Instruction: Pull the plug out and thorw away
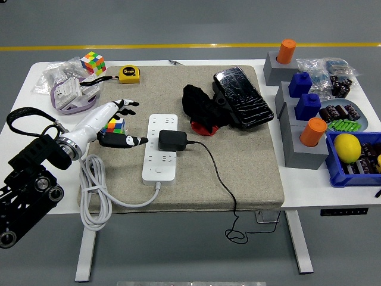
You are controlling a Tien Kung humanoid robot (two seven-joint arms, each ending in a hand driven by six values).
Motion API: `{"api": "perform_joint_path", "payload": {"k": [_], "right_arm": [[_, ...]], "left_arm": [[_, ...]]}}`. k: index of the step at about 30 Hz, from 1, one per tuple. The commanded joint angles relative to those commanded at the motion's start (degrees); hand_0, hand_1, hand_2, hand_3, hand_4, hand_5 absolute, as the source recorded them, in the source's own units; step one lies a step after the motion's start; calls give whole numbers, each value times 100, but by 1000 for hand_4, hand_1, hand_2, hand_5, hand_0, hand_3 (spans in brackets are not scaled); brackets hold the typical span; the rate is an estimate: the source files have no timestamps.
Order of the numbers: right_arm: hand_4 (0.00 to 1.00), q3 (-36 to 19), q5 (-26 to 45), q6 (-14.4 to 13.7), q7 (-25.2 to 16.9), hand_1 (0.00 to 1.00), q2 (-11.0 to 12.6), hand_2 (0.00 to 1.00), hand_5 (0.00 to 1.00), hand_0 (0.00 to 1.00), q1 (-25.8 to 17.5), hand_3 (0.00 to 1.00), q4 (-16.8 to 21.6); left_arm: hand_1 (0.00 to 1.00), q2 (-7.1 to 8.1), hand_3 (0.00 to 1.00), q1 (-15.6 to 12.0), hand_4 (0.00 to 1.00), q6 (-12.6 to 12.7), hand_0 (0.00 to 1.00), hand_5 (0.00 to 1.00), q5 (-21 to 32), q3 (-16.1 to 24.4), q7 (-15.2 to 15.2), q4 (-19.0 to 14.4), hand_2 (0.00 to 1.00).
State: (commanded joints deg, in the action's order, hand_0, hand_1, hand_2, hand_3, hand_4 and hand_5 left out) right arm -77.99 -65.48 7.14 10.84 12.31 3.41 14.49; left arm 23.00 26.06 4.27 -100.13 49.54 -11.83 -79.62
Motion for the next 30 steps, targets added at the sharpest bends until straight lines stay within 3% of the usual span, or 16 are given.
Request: {"api": "perform_joint_path", "payload": {"k": [14, 19, 29, 30], "right_arm": [[998, 104, 28, 3, 11, 723, 37, 741, 506, 683, 21, 727, -39], [998, 187, 75, -4, 6, 719, 39, 740, 504, 680, 31, 725, -23], [998, 177, 50, 1, 13, 720, 47, 740, 503, 680, 23, 724, -41], [998, 172, 48, 1, 12, 719, 48, 738, 502, 680, 22, 721, -42]], "left_arm": [[779, -353, 797, 968, 998, -130, 723, 145, 163, -1116, -202, 844, 761], [760, -521, 798, 1139, 998, -129, 704, 155, 320, -1393, -217, 1065, 751], [743, -717, 794, 1319, 998, -8, 671, 162, 669, -1525, -206, 1386, 733], [700, -730, 756, 1338, 977, -2, 612, 182, 707, -1542, -206, 1418, 694]]}}
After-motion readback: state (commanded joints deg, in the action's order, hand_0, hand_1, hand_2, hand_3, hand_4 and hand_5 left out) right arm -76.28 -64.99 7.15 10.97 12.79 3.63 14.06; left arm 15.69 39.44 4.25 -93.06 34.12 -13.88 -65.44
